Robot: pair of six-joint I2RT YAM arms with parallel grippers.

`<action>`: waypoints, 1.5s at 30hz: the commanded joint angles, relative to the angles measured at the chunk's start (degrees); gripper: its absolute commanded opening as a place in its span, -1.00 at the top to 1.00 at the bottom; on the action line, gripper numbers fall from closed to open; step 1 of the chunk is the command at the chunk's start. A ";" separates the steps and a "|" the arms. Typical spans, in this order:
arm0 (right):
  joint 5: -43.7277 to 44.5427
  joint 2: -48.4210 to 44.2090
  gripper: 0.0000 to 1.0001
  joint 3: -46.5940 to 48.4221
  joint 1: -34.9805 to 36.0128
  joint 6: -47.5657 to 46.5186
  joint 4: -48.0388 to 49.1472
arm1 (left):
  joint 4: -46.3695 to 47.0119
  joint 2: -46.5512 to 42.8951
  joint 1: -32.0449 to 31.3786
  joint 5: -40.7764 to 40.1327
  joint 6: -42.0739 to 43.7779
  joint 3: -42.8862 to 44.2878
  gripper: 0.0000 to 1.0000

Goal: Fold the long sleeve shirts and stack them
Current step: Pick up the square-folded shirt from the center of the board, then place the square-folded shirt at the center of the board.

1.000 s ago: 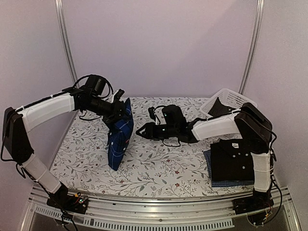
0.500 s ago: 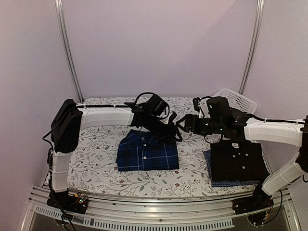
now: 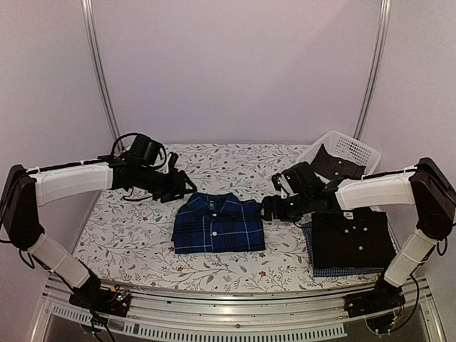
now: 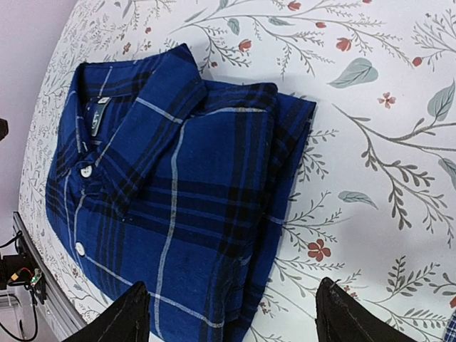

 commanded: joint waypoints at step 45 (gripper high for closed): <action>-2.46 8.33 0.45 7.60 4.45 0.98 -6.72 | -0.40 -12.90 2.47 6.89 -6.08 -23.83 -0.08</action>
